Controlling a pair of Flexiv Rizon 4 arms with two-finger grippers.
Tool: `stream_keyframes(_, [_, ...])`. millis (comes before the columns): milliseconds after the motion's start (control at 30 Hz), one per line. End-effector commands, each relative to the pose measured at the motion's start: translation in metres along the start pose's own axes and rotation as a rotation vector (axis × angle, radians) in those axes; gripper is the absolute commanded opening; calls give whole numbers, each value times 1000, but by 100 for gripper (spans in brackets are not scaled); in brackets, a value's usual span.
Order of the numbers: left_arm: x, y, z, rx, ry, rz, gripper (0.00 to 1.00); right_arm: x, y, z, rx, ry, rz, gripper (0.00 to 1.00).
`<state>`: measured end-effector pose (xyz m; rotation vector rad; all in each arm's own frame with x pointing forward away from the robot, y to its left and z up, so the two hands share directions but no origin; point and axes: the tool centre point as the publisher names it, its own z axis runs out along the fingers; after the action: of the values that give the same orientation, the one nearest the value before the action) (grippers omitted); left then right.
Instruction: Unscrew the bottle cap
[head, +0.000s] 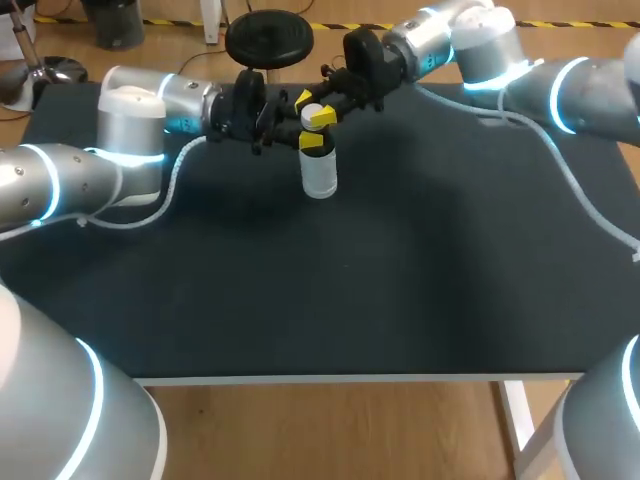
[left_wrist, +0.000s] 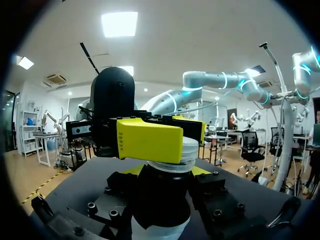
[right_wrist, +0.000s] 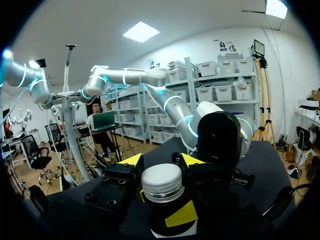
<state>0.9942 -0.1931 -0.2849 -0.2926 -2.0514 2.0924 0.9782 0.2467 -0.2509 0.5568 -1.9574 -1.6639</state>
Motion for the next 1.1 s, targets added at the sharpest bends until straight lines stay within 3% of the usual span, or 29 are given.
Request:
stream_keyframes(33, [-22,-3,5,-3,1,-4,0,-1,-5,12,-4,585,-2,0])
stream_keyframes(167, [-22,-3,5,-3,1,-4,0,-1,-6,9,-25,558,-14,0])
stream_keyframes(367, [-22,-3,5,-3,1,-4,0,-10,-6,-6,-75,439,-41,0])
stream_keyframes(800, [-22,-3,5,-3,1,-4,0,-9,-2,-11,-128,331,-91,0])
stream_keyframes(1100, [-22,-3,5,-3,1,-4,0,-5,16,-36,-208,195,-175,0])
